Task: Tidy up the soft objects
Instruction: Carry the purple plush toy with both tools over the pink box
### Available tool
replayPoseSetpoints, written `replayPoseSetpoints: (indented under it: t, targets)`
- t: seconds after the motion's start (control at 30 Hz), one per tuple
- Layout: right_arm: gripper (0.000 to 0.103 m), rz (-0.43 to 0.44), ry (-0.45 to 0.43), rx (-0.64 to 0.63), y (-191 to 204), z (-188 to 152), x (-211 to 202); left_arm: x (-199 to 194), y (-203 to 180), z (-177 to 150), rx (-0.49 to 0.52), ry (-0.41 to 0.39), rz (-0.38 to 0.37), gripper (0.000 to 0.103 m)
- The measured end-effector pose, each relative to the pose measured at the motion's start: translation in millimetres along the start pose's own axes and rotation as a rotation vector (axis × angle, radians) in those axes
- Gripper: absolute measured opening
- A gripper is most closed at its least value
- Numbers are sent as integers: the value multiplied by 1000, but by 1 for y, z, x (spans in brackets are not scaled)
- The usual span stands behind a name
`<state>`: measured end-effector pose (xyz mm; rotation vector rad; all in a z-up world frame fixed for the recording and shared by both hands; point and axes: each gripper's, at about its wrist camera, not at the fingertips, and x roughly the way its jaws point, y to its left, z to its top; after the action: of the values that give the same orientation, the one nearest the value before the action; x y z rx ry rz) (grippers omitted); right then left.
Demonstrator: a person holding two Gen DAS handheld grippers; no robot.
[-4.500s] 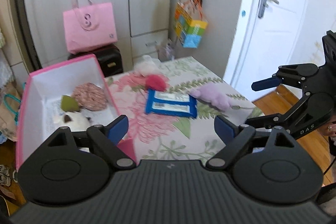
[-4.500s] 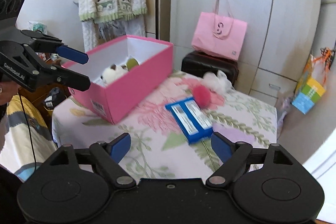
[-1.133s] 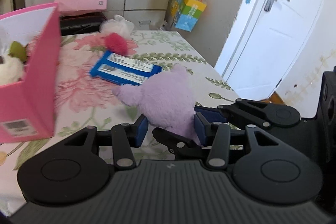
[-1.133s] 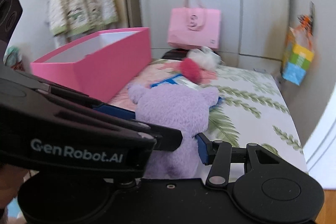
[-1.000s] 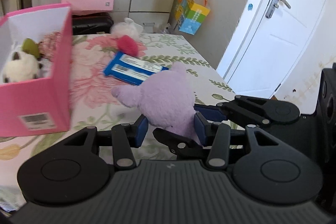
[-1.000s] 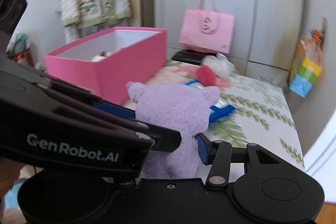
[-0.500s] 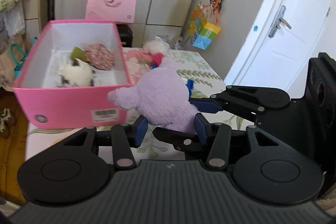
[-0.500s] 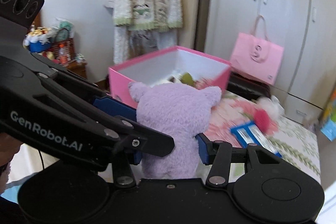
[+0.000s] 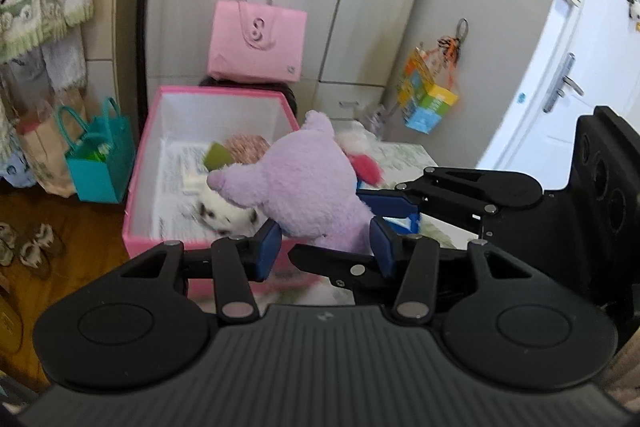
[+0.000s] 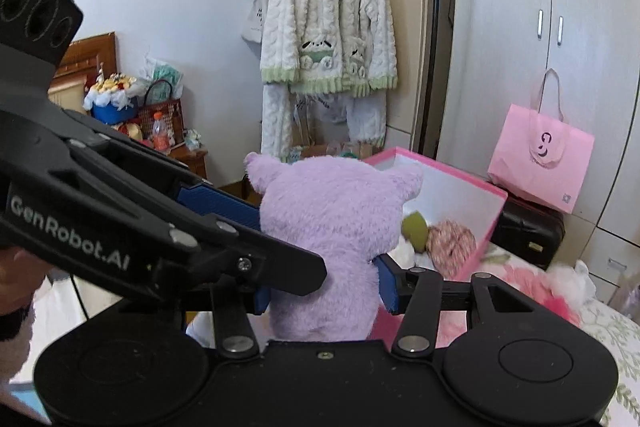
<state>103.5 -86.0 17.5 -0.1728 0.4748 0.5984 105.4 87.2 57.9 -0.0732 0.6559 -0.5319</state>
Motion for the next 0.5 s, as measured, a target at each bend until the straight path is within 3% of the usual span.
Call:
replayPoseSetpoints:
  t: [0.2, 0.5]
  targets:
    - [57, 4, -20, 72, -21, 21, 35, 29, 29, 27, -27, -16, 27, 46]
    - [57, 38, 25, 221, -63, 26, 111, 100, 78, 55, -150, 45, 81, 46]
